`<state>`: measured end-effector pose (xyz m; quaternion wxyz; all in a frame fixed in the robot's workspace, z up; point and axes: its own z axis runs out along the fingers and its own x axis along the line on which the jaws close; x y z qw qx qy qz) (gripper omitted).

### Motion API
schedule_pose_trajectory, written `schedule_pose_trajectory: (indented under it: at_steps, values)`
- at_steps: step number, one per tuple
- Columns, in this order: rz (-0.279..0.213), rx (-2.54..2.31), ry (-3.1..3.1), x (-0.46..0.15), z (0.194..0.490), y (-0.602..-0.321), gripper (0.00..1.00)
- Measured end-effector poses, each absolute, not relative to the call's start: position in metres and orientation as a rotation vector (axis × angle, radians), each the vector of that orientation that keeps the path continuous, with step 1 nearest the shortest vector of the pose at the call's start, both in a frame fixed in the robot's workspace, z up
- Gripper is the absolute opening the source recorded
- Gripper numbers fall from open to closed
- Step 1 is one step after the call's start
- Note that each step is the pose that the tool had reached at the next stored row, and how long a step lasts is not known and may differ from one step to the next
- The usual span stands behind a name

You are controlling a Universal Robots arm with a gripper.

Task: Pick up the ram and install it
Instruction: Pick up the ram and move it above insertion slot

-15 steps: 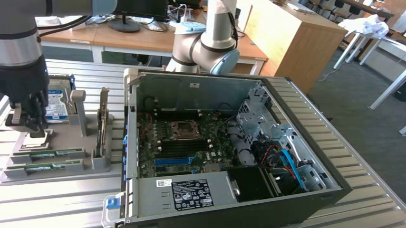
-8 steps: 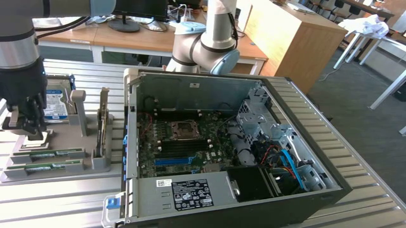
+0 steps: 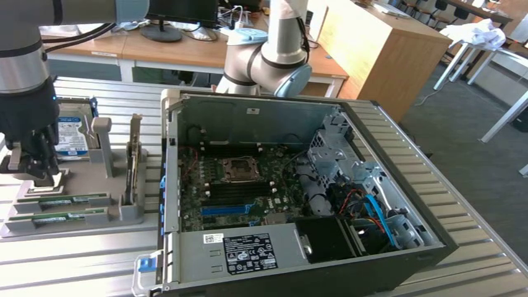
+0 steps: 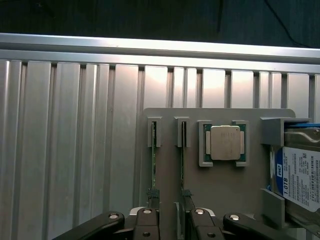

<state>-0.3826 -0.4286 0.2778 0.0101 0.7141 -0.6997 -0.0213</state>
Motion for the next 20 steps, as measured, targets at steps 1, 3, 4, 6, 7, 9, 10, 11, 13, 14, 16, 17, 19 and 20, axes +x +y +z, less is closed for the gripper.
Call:
schedule_pose_trajectory:
  at_steps: [1, 3, 4, 6, 7, 9, 10, 11, 13, 14, 16, 17, 19, 20]
  values:
    - [-0.066, 2.229, -2.184, -0.383, 0.278, -0.429, 0.3]
    - [-0.066, 2.229, -2.184, -0.383, 0.278, -0.429, 0.3]
    - [-0.066, 2.229, -2.184, -0.383, 0.278, -0.429, 0.3]
    - [-0.066, 2.229, -2.184, -0.383, 0.277, -0.429, 0.3]
    - [-0.066, 2.229, -2.184, -0.383, 0.277, -0.429, 0.3]
    - [-0.066, 2.23, -2.184, -0.383, 0.275, -0.429, 0.3]
    - [-0.066, 2.23, -2.184, -0.383, 0.273, -0.429, 0.3]
    - [-0.065, 2.23, -2.185, -0.383, 0.272, -0.429, 0.3]
    - [-0.065, 2.23, -2.185, -0.383, 0.269, -0.429, 0.3]
    - [-0.065, 2.23, -2.185, -0.383, 0.268, -0.429, 0.3]
    - [-0.065, 2.23, -2.185, -0.383, 0.265, -0.429, 0.3]
    - [-0.065, 2.23, -2.185, -0.383, 0.263, -0.429, 0.3]
    - [-0.065, 2.23, -2.185, -0.383, 0.26, -0.429, 0.3]
    - [-0.065, 2.23, -2.185, -0.383, 0.26, -0.429, 0.3]
